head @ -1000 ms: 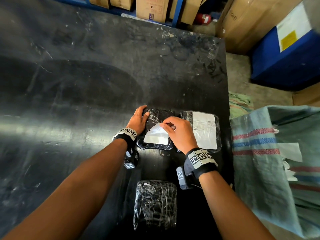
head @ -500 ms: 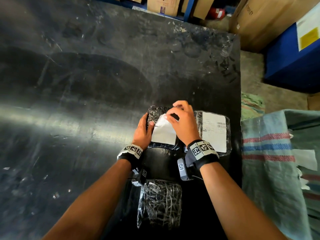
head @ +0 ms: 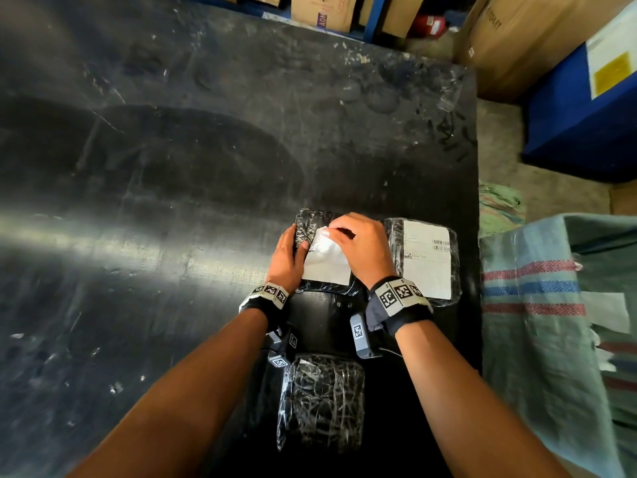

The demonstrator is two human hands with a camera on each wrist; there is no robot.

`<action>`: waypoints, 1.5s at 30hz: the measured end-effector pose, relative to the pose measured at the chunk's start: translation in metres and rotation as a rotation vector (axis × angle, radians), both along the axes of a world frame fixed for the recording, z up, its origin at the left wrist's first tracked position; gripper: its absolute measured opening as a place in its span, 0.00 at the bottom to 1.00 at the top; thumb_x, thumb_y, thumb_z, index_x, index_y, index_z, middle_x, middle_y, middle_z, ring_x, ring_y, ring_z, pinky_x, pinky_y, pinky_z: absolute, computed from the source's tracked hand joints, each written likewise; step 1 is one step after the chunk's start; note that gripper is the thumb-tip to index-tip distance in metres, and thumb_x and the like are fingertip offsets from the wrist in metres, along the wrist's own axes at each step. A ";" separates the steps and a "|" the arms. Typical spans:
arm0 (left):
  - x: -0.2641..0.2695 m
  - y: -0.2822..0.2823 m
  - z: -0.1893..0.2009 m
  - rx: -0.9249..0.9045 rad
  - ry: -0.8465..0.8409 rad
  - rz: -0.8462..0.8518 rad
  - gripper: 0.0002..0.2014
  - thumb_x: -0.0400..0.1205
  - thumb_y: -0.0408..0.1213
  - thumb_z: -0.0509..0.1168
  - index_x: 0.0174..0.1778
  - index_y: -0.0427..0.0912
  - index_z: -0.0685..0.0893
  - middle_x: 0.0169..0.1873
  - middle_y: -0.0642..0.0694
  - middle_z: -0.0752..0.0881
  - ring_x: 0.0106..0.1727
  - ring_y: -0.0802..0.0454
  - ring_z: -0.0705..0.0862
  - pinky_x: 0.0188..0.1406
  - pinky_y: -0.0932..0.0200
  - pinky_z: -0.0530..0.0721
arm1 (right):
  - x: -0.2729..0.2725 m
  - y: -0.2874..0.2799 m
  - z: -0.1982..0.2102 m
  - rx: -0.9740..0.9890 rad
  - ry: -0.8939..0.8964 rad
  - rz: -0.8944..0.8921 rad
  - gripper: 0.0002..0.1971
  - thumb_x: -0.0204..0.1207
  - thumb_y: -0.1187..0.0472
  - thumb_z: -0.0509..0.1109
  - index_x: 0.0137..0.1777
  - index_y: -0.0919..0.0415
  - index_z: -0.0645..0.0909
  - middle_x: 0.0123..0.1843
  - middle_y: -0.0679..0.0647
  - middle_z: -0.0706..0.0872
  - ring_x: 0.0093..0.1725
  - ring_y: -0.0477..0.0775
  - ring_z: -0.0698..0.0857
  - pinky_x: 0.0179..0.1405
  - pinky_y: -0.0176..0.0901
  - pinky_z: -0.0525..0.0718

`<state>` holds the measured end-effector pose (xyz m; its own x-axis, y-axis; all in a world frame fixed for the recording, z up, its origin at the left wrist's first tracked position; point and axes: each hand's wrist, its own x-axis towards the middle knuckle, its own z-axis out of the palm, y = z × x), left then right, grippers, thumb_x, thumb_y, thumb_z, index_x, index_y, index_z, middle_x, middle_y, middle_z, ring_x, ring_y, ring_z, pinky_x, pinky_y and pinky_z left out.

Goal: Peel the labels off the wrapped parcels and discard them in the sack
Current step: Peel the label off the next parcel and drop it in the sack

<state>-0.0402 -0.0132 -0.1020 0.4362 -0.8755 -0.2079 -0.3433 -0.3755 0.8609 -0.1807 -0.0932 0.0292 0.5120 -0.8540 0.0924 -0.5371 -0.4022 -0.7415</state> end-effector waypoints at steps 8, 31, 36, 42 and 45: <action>0.004 -0.002 0.000 0.011 -0.024 -0.022 0.28 0.88 0.45 0.60 0.82 0.36 0.66 0.77 0.37 0.74 0.77 0.43 0.74 0.76 0.51 0.72 | -0.010 0.008 0.012 0.013 -0.012 0.008 0.04 0.75 0.62 0.79 0.43 0.63 0.91 0.40 0.52 0.90 0.39 0.49 0.87 0.41 0.50 0.87; 0.006 -0.001 0.006 0.017 -0.060 -0.012 0.27 0.86 0.41 0.64 0.81 0.36 0.70 0.75 0.36 0.77 0.75 0.41 0.76 0.76 0.50 0.73 | -0.019 0.005 0.033 0.026 -0.073 0.017 0.02 0.74 0.64 0.80 0.42 0.62 0.92 0.39 0.52 0.91 0.39 0.48 0.88 0.40 0.41 0.84; 0.004 0.001 0.007 -0.012 -0.095 -0.044 0.26 0.87 0.39 0.64 0.81 0.34 0.69 0.75 0.35 0.77 0.75 0.39 0.76 0.76 0.48 0.73 | -0.017 -0.039 0.085 -0.090 -0.276 -0.138 0.02 0.72 0.70 0.79 0.41 0.65 0.91 0.41 0.54 0.91 0.40 0.47 0.87 0.44 0.33 0.81; 0.003 -0.003 0.017 0.052 -0.087 -0.052 0.27 0.88 0.42 0.62 0.81 0.35 0.68 0.75 0.35 0.77 0.75 0.38 0.76 0.75 0.51 0.71 | -0.016 -0.049 0.096 -0.146 -0.229 -0.119 0.02 0.73 0.66 0.80 0.42 0.65 0.91 0.40 0.52 0.91 0.39 0.47 0.88 0.42 0.35 0.82; 0.008 -0.005 0.022 0.103 -0.072 -0.065 0.27 0.87 0.43 0.63 0.81 0.36 0.69 0.75 0.35 0.77 0.75 0.38 0.77 0.74 0.50 0.72 | -0.019 -0.042 0.086 -0.111 -0.217 -0.134 0.02 0.73 0.65 0.80 0.42 0.63 0.91 0.40 0.51 0.91 0.39 0.48 0.88 0.41 0.38 0.83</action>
<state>-0.0326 -0.0178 -0.0803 0.3965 -0.8779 -0.2685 -0.4292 -0.4358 0.7911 -0.2000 -0.1347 0.1152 0.3531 -0.8912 0.2848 -0.4244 -0.4238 -0.8001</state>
